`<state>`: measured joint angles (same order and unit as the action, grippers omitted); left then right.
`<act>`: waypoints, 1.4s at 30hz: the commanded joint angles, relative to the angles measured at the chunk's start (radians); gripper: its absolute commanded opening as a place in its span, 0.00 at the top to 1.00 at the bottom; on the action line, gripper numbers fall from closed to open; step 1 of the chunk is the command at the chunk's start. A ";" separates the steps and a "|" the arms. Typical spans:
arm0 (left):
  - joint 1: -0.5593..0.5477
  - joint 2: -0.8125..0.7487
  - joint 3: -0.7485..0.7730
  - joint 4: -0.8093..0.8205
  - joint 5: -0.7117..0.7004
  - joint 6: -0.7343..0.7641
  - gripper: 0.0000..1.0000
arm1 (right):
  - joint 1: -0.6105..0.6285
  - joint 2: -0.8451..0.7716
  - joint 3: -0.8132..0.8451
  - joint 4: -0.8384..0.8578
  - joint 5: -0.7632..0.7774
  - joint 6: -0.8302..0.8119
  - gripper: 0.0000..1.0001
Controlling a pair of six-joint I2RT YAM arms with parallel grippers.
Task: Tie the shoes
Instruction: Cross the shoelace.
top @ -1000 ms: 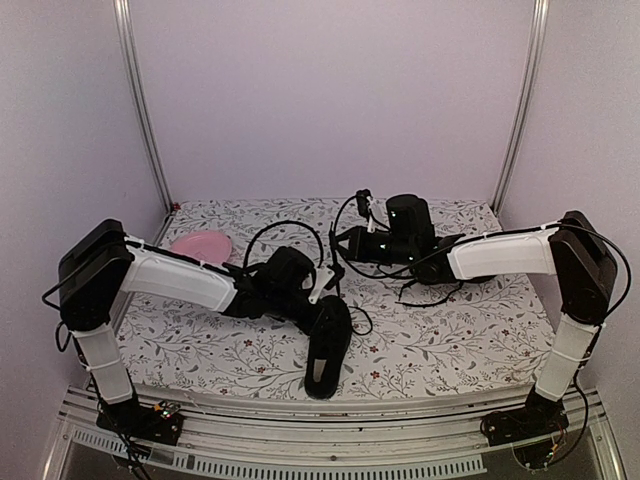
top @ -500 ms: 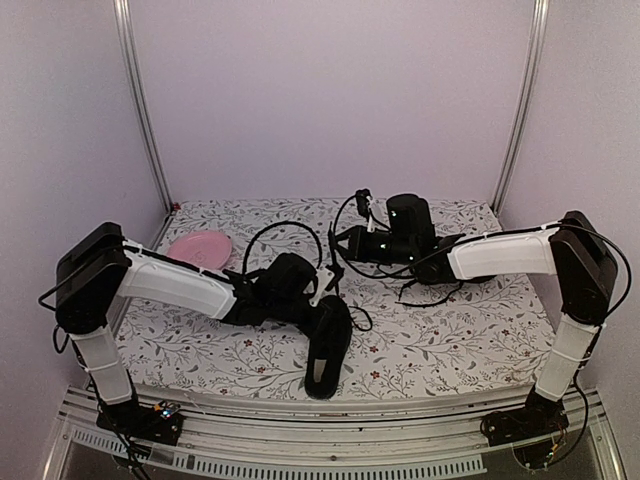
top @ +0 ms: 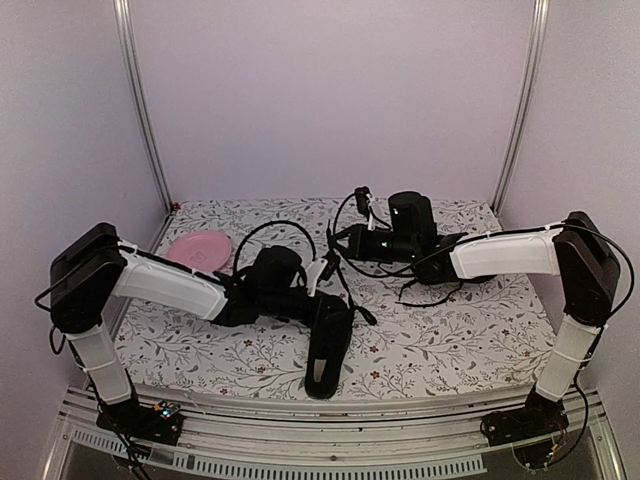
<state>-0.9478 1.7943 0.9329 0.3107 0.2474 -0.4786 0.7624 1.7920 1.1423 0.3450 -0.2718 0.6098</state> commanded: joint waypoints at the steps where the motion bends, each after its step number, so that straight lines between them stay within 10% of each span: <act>1: 0.033 0.030 -0.011 0.075 0.093 -0.071 1.00 | -0.004 -0.043 0.020 0.028 -0.022 0.001 0.98; 27: 0.061 0.112 0.019 0.095 0.215 -0.129 0.82 | -0.004 -0.025 0.017 0.058 -0.033 0.021 0.98; 42: 0.015 0.075 0.183 -0.337 0.050 0.224 0.63 | -0.006 -0.219 -0.219 0.047 0.158 0.051 0.98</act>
<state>-0.9112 1.8912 1.0569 0.1272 0.3428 -0.4095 0.7597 1.6466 1.0126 0.3733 -0.1638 0.6357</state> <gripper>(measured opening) 0.376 0.021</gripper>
